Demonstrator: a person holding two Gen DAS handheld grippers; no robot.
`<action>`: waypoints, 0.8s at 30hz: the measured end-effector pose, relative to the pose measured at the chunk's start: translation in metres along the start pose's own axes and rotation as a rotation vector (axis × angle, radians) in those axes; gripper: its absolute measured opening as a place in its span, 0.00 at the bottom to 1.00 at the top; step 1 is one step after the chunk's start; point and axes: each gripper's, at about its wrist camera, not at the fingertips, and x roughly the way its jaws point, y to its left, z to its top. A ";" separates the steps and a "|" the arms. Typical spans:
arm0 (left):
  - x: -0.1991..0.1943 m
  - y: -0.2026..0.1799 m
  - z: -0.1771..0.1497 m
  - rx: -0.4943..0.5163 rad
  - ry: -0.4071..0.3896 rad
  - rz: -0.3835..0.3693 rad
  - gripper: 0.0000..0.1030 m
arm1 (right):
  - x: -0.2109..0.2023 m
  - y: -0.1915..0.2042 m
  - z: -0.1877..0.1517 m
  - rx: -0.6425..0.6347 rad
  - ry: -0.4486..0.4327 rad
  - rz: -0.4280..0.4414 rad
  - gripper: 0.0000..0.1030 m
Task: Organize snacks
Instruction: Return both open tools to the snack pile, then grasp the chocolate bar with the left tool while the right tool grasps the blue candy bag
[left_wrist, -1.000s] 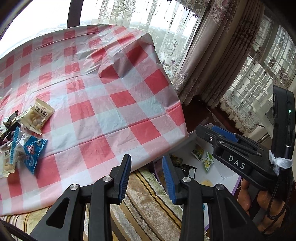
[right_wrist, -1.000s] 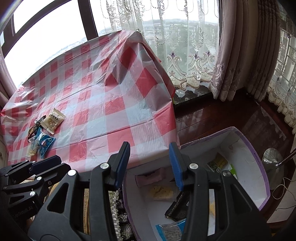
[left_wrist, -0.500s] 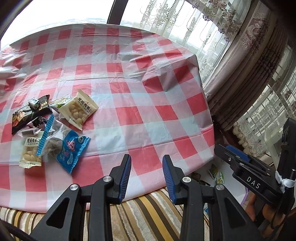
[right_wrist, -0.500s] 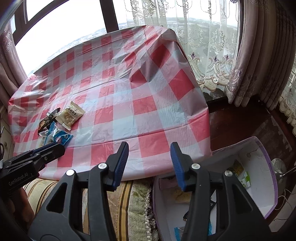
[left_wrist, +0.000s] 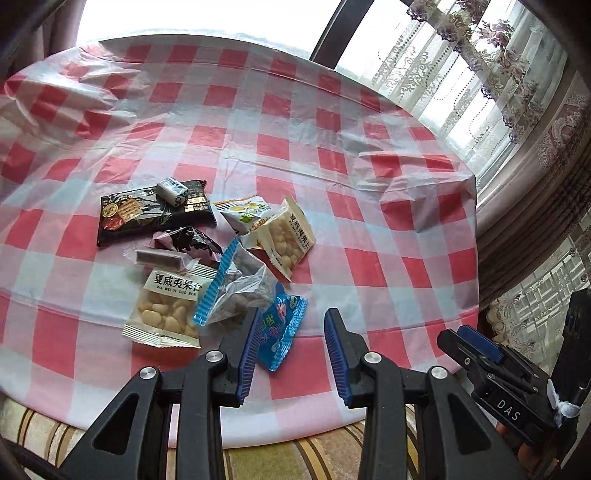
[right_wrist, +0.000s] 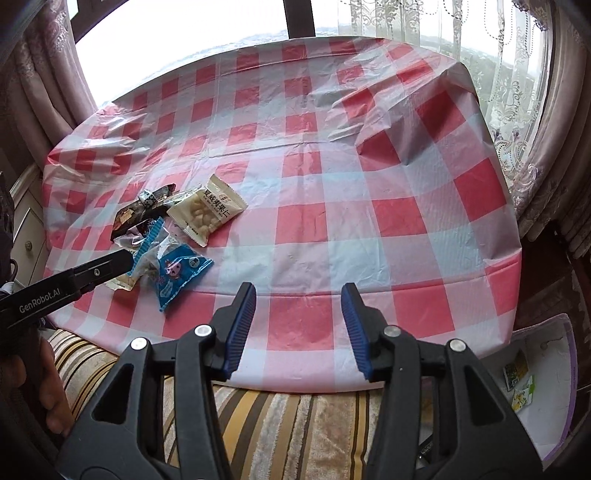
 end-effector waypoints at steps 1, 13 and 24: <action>-0.001 0.007 0.002 -0.015 -0.004 0.007 0.36 | 0.003 0.006 0.002 -0.015 0.005 0.010 0.51; 0.001 0.067 0.011 -0.139 -0.011 0.048 0.36 | 0.049 0.075 0.017 -0.208 0.075 0.137 0.64; 0.009 0.099 0.015 -0.240 0.003 0.025 0.36 | 0.083 0.112 0.022 -0.334 0.134 0.170 0.71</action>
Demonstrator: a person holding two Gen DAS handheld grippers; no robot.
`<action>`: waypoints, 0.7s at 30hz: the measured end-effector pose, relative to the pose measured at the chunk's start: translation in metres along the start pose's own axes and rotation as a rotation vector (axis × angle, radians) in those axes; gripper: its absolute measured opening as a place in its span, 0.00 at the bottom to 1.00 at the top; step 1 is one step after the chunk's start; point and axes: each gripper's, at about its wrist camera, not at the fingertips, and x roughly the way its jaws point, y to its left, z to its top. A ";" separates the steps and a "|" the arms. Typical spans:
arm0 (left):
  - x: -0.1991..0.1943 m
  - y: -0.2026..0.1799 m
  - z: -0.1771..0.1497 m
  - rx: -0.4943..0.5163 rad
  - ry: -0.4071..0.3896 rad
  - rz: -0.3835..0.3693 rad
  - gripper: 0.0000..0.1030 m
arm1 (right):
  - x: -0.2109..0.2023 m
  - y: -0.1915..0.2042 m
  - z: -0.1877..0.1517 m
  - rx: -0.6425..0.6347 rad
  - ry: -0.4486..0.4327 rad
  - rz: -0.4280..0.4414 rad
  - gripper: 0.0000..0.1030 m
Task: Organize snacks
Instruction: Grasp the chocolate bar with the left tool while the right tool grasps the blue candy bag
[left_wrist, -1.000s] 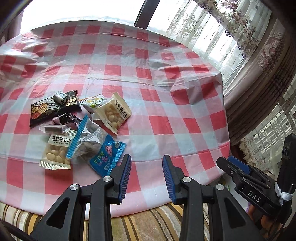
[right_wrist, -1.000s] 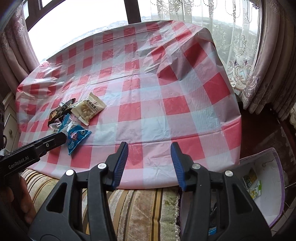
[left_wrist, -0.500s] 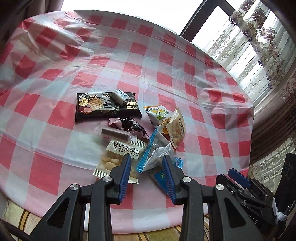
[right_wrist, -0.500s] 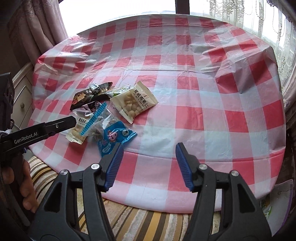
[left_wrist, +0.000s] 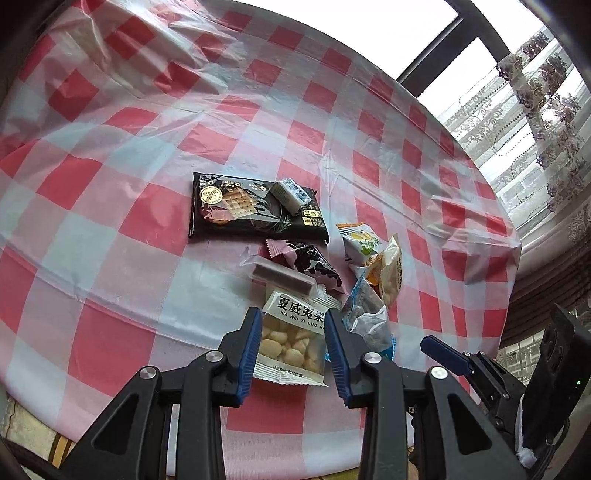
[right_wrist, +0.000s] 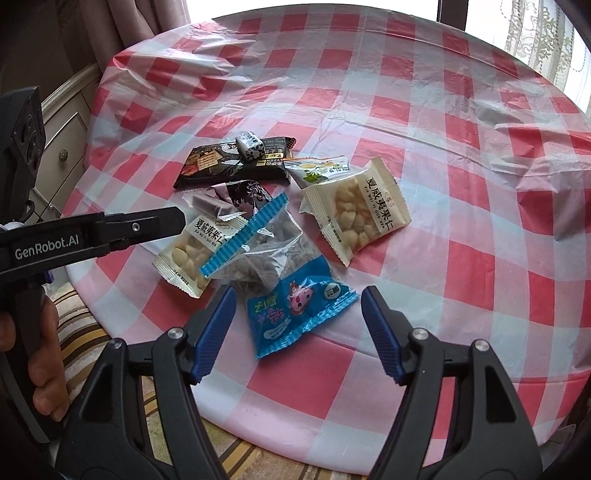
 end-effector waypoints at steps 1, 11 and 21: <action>0.001 0.002 0.001 -0.008 0.003 -0.006 0.36 | 0.003 0.001 0.001 -0.003 0.005 -0.003 0.71; 0.024 0.016 0.017 -0.093 0.045 -0.049 0.36 | 0.023 0.002 0.007 -0.022 0.050 0.004 0.71; 0.044 0.017 0.029 -0.127 0.074 -0.086 0.36 | 0.038 0.006 0.010 -0.041 0.070 0.004 0.71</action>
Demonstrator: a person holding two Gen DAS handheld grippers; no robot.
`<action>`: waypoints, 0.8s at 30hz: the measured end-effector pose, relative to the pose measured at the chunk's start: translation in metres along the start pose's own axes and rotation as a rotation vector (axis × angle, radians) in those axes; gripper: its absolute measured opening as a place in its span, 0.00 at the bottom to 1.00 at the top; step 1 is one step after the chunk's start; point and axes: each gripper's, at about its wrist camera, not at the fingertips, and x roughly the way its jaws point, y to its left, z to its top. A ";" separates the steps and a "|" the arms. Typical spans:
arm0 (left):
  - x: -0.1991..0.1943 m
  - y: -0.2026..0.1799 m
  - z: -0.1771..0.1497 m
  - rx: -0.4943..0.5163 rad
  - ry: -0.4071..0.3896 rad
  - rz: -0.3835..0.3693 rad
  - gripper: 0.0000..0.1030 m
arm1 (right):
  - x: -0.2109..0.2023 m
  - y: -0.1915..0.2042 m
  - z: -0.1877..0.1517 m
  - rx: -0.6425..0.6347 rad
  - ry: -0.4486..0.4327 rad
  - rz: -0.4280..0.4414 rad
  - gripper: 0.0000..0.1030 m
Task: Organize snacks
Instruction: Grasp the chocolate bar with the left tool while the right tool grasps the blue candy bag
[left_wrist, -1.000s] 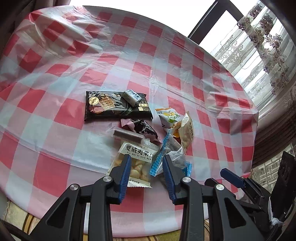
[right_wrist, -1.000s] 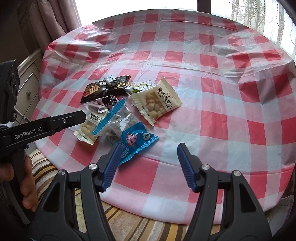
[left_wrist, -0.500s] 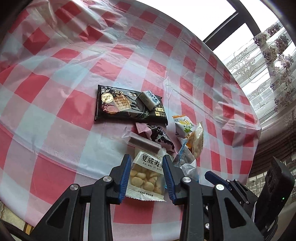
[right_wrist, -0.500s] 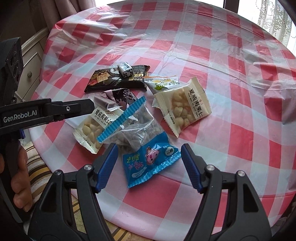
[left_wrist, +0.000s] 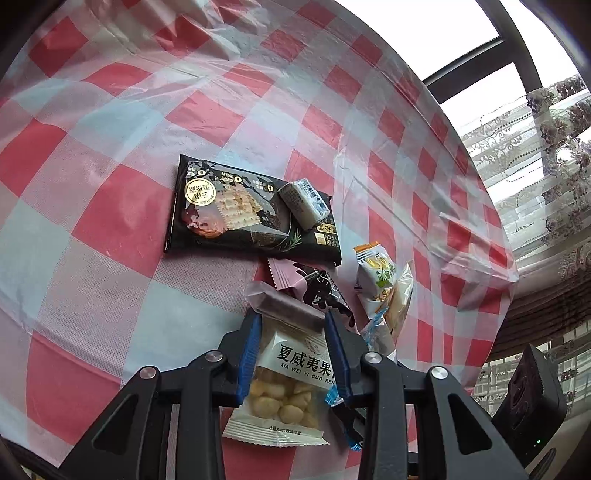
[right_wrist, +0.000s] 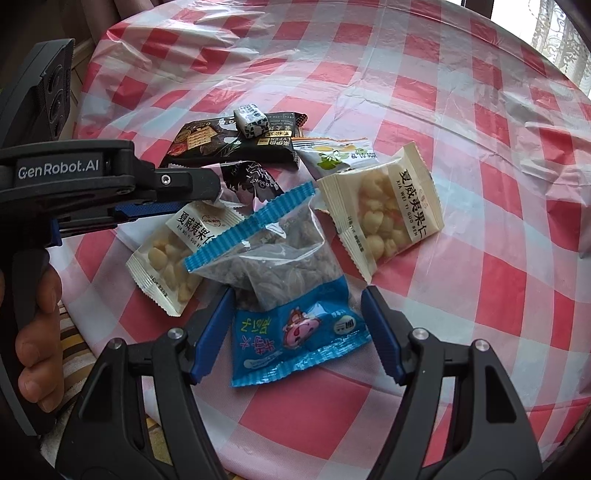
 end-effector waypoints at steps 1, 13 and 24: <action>0.001 0.000 0.002 -0.002 0.001 -0.001 0.36 | 0.001 0.001 0.000 -0.003 0.001 -0.001 0.71; 0.008 0.008 0.013 -0.037 -0.009 -0.026 0.25 | 0.002 -0.001 0.002 0.024 -0.027 -0.012 0.62; -0.015 0.014 0.006 -0.049 -0.065 -0.013 0.13 | -0.013 -0.007 -0.005 0.076 -0.056 -0.016 0.50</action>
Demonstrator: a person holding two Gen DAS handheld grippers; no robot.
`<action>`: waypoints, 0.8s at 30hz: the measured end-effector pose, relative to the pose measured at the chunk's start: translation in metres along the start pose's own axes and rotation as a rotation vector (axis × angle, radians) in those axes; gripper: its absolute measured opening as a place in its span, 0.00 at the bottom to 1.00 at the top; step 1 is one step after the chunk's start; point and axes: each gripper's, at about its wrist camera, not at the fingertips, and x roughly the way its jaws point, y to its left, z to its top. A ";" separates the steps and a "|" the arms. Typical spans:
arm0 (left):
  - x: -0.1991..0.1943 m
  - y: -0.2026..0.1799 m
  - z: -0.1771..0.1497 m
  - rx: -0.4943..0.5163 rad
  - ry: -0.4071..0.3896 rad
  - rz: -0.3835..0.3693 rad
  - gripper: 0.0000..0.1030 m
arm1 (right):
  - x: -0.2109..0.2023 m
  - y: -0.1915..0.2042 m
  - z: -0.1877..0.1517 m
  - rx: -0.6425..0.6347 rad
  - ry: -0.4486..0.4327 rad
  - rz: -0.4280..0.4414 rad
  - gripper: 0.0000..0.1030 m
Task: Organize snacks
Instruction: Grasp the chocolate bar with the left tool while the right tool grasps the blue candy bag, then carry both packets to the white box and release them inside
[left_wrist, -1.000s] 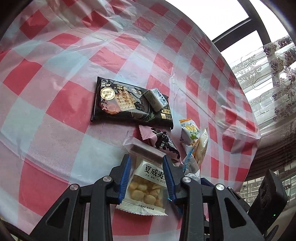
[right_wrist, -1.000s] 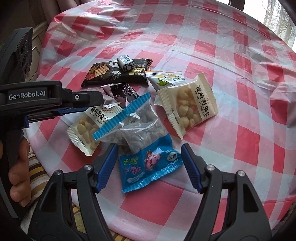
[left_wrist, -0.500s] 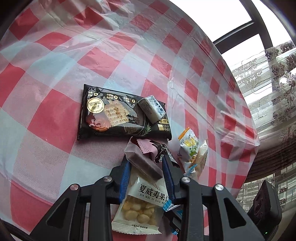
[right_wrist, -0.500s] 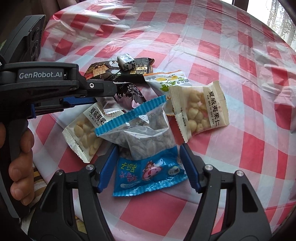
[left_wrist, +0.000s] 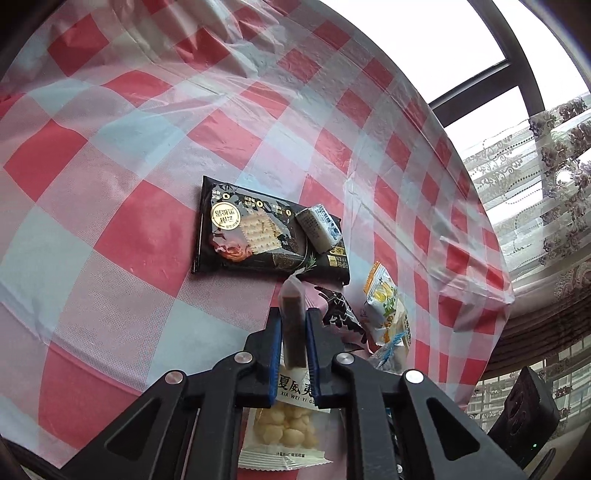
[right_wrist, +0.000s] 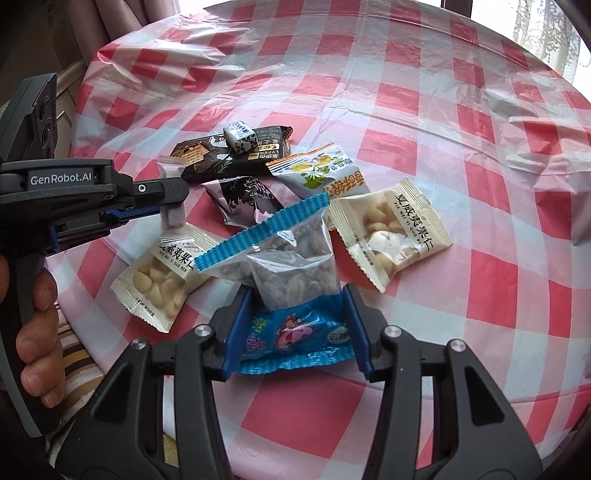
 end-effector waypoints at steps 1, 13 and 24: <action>-0.002 0.000 0.000 0.001 -0.006 0.000 0.13 | -0.002 0.000 -0.001 0.004 -0.004 -0.001 0.49; -0.024 -0.017 -0.011 0.052 -0.051 -0.015 0.12 | -0.033 -0.006 -0.013 0.053 -0.055 -0.021 0.49; -0.027 -0.052 -0.038 0.141 -0.021 -0.043 0.12 | -0.060 -0.027 -0.036 0.132 -0.083 -0.040 0.49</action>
